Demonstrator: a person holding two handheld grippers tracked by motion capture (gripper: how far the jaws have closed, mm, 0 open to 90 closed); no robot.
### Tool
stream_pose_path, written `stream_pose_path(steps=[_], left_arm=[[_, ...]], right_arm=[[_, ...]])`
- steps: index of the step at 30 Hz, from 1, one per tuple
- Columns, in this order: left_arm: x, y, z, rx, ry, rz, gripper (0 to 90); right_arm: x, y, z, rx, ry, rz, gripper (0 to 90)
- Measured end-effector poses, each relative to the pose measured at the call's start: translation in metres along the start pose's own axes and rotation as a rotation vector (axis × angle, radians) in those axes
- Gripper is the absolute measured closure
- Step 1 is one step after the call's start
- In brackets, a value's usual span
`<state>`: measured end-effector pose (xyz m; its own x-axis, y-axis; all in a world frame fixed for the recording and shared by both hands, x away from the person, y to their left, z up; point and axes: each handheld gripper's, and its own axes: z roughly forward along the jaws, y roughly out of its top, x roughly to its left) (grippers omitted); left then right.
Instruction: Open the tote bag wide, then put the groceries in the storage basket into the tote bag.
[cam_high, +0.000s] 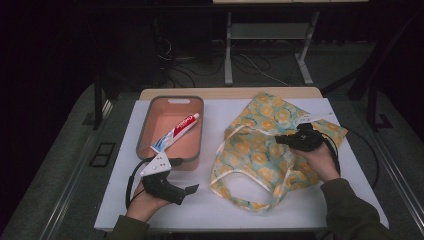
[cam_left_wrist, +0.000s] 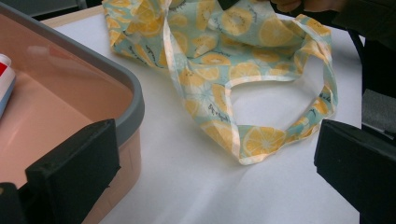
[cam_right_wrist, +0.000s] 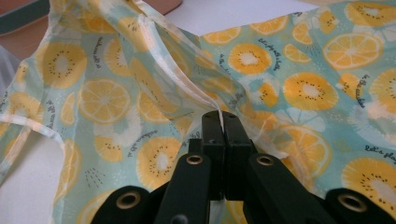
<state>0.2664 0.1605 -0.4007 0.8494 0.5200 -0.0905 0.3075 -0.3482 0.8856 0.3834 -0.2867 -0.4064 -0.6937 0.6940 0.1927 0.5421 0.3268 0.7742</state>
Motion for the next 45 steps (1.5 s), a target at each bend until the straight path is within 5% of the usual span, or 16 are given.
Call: stream_pose_path(steps=[18, 26, 35, 45], left_arm=[[0.022, 0.022, -0.001, 0.021, 0.003, 0.012, 0.0], [0.041, 0.038, -0.006, 0.009, -0.004, 0.020, 1.1], [0.073, 0.052, 0.003, 0.019, 0.006, 0.028, 15.7], [0.106, 0.068, 0.020, 0.049, 0.069, 0.009, 35.6]], right_arm=[[0.002, -0.001, 0.003, 0.014, -0.002, -0.005, 89.2], [0.005, 0.000, 0.005, 0.020, 0.001, -0.016, 89.2], [0.006, 0.000, 0.007, 0.026, 0.006, -0.023, 89.2], [0.007, 0.000, 0.006, 0.024, 0.009, -0.025, 89.2]])
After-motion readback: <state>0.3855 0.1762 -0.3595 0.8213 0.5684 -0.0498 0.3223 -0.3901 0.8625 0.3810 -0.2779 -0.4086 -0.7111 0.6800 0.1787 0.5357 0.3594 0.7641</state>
